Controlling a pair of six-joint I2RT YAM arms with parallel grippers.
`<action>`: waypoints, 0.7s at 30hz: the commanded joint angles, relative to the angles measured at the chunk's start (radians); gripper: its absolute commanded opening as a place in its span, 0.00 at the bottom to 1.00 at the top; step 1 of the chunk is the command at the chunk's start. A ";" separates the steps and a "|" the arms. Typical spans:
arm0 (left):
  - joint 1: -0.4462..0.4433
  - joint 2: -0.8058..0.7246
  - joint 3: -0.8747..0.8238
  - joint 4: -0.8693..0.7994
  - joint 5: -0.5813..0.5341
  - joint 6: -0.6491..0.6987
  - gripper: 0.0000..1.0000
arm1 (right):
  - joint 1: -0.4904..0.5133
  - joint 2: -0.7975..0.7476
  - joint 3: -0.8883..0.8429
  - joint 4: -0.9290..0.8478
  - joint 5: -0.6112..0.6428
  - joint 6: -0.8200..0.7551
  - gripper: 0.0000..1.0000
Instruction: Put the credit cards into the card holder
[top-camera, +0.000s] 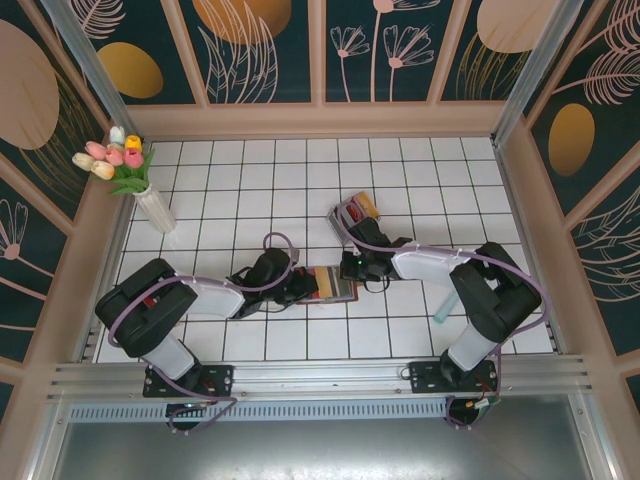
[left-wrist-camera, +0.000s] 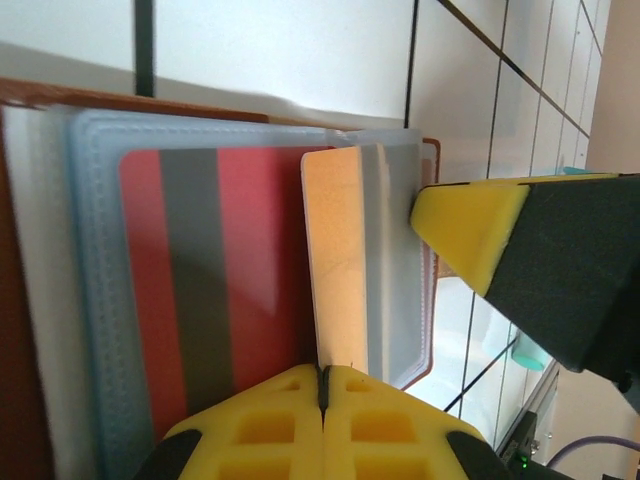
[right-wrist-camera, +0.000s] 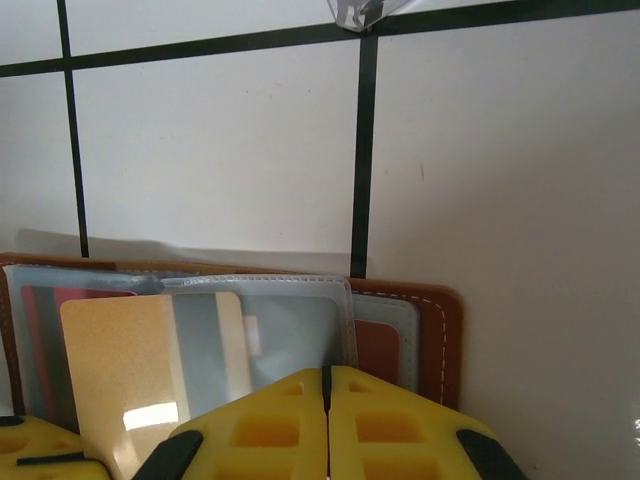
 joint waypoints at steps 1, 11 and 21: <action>-0.004 0.026 0.056 -0.007 0.038 0.057 0.02 | -0.005 0.040 -0.028 -0.053 0.037 -0.004 0.09; -0.004 0.110 0.153 -0.051 0.116 0.123 0.12 | -0.006 0.015 -0.021 -0.053 0.040 0.006 0.14; -0.004 0.008 0.181 -0.234 -0.027 0.207 0.32 | -0.030 -0.123 0.014 -0.105 0.091 0.014 0.25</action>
